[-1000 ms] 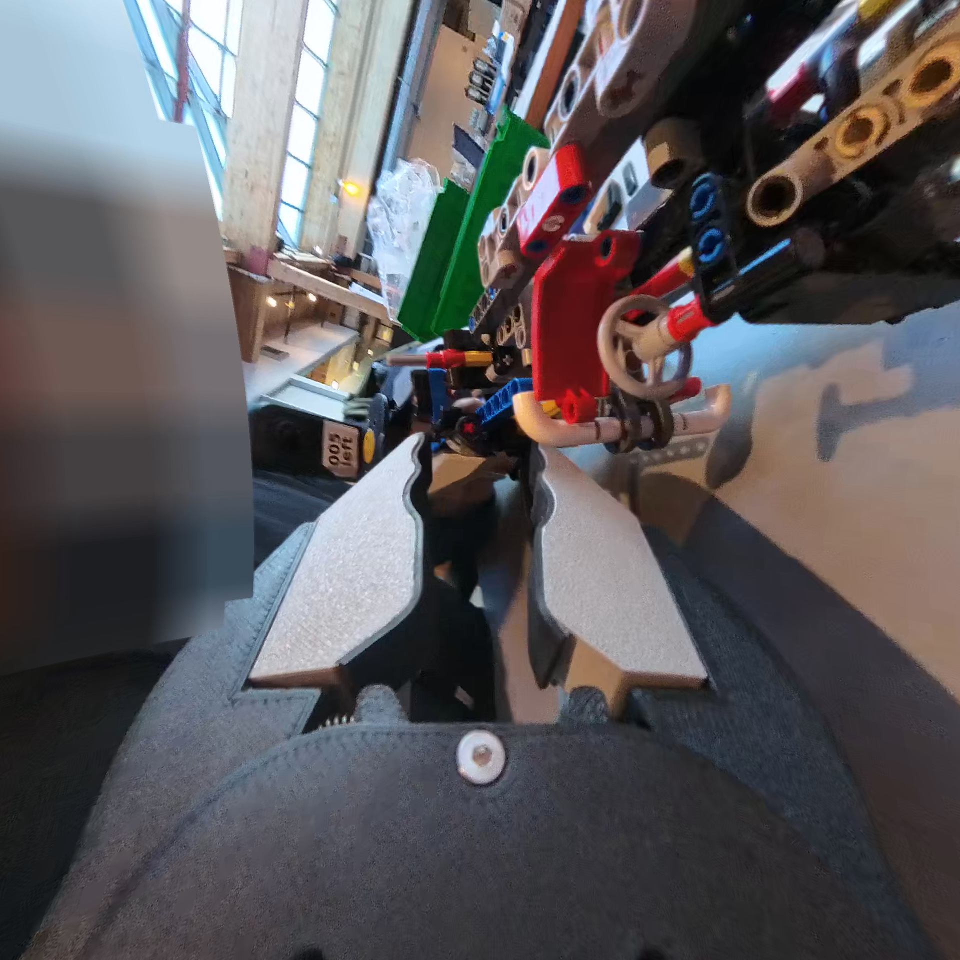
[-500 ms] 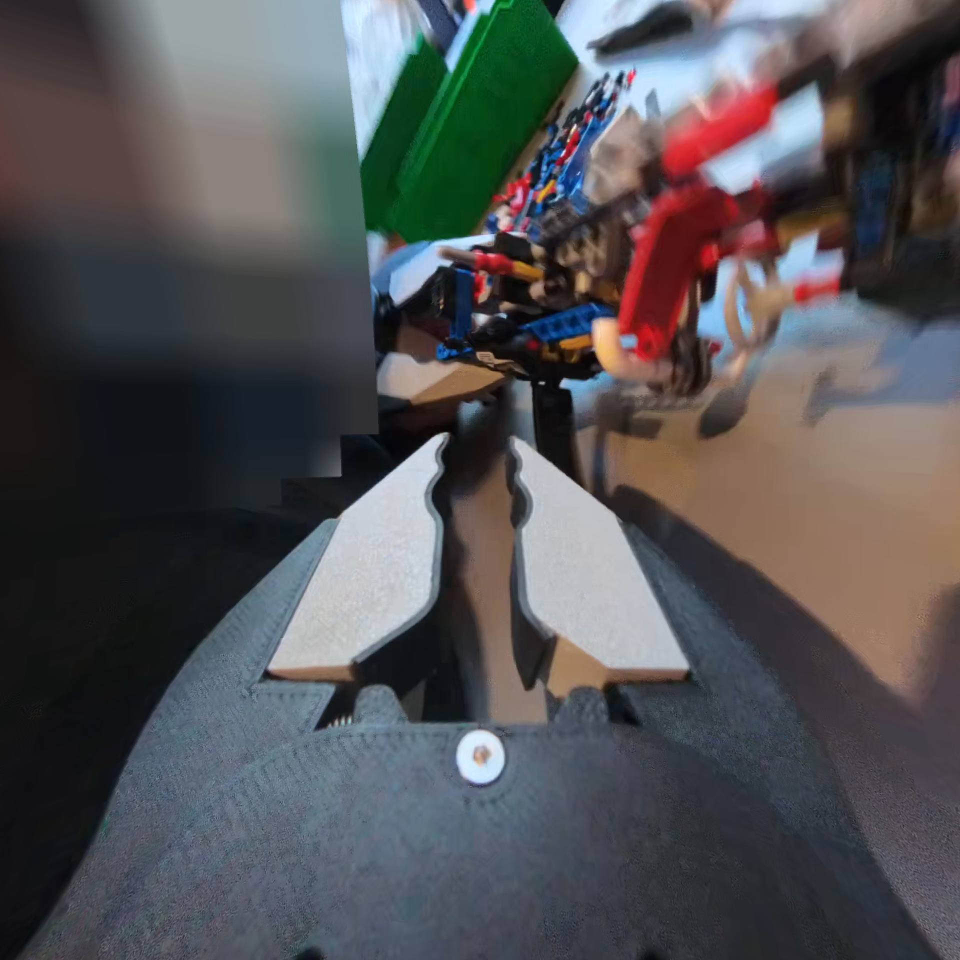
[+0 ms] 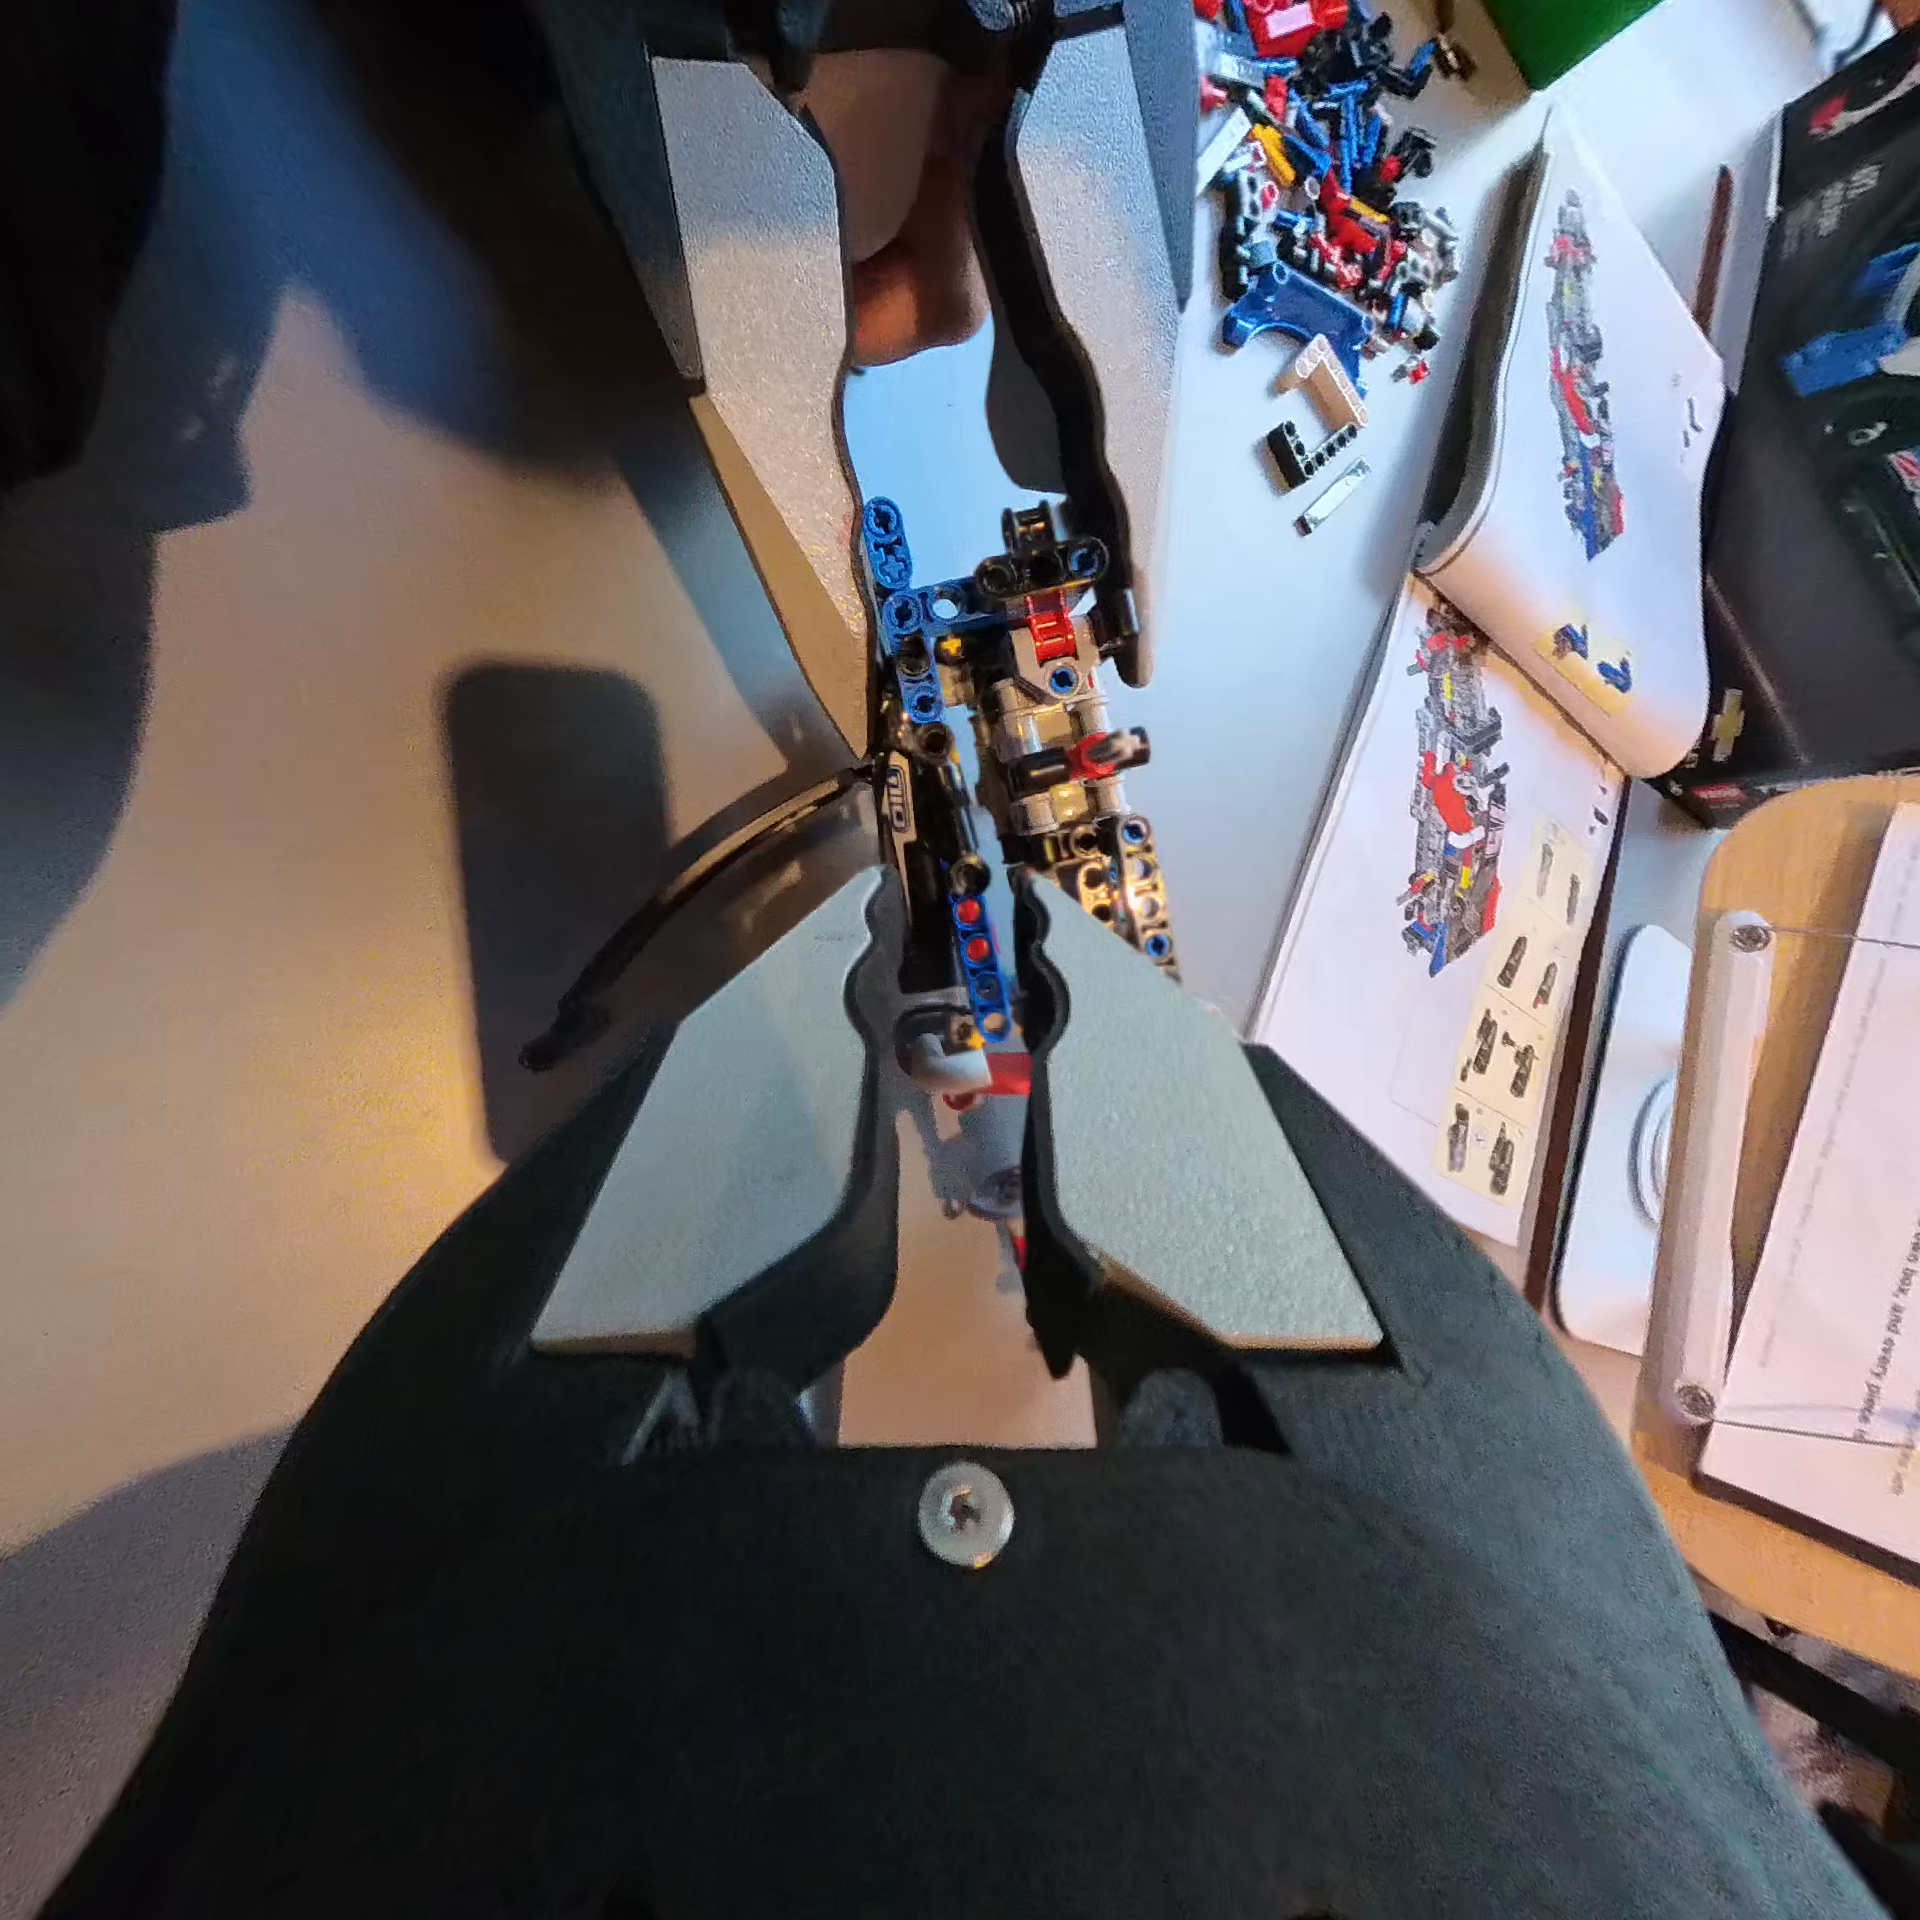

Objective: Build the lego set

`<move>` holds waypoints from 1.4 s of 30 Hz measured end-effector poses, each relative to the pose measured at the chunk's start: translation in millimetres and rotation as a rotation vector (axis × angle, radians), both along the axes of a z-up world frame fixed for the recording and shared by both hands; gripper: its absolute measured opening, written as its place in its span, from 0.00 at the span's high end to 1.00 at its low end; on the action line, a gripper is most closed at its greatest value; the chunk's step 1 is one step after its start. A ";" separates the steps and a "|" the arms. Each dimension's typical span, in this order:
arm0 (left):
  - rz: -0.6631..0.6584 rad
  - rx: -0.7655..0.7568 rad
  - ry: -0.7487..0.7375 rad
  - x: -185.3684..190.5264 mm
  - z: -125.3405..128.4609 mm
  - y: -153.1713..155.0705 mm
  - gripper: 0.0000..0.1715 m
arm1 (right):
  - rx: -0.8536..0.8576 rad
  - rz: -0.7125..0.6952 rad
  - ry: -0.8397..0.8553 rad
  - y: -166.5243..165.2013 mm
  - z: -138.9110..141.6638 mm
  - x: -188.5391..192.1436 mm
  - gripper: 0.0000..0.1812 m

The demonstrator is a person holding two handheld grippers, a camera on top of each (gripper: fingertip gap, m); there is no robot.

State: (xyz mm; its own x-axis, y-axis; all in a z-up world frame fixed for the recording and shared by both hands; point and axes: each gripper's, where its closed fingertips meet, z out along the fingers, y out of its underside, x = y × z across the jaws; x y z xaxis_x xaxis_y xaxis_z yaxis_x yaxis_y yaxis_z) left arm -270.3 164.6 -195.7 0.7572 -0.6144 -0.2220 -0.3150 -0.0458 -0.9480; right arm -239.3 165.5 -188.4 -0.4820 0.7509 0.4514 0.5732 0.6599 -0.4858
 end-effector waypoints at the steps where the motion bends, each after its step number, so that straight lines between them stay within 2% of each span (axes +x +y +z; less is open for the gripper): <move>1: -0.001 -0.002 -0.002 -0.2 0.1 0.1 0.67 | 0.007 0.012 -0.012 1.2 1.6 0.4 0.90; 4: -0.004 -0.004 -0.004 0.1 -0.1 0.0 0.67 | 0.032 0.047 -0.019 1.8 8.6 -2.2 0.95; 13: -0.010 -0.012 -0.012 0.2 -0.2 -0.8 0.67 | 0.064 0.099 -0.097 -2.7 -1.5 -2.3 0.93; 25: -0.011 -0.020 -0.022 -0.6 0.0 -0.9 0.67 | 0.167 0.077 -0.130 0.1 -7.9 -2.4 0.93; 33: -0.011 -0.020 -0.025 -0.2 0.1 -1.2 0.67 | 0.109 0.018 -0.141 -0.1 -12.9 -3.3 0.93; 42: -0.013 -0.023 -0.035 -0.4 0.9 -1.2 0.67 | 0.126 -0.023 -0.114 6.5 -9.5 7.0 0.91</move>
State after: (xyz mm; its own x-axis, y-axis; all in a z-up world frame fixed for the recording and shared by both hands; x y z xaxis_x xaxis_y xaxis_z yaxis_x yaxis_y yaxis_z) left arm -270.7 163.4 -194.9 0.7562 -0.6289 -0.1806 -0.2819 -0.0642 -0.9573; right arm -232.3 172.0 -197.8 -0.5189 0.7032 0.4861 0.6356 0.6976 -0.3307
